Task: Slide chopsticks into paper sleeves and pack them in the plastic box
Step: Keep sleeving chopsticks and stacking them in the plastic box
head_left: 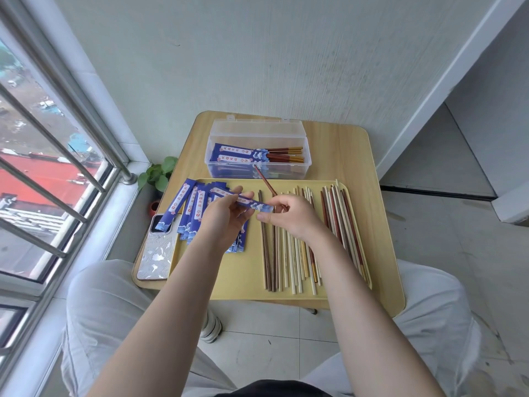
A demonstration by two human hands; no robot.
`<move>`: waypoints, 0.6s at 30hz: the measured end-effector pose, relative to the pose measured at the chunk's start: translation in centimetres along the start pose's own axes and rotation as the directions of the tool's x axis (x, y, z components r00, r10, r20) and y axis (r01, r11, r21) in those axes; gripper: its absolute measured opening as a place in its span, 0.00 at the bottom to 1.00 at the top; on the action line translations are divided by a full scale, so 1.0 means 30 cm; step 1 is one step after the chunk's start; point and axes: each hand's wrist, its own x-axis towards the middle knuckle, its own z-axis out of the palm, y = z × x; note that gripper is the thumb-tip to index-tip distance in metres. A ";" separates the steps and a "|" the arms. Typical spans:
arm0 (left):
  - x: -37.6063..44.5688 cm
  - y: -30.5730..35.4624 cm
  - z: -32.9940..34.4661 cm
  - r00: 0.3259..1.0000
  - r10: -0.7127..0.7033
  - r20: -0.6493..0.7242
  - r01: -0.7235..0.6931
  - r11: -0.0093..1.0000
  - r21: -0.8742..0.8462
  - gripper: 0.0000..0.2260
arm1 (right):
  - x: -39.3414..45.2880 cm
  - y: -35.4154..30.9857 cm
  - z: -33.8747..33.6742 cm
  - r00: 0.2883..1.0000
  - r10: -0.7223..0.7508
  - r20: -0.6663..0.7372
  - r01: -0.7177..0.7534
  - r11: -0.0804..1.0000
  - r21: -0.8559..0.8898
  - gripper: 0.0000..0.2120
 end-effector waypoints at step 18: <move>-0.036 0.029 0.033 0.983 0.154 -0.099 -0.067 0.805 0.589 0.16 | 0.019 0.018 -0.020 0.974 -0.048 -0.219 0.076 0.990 0.122 0.12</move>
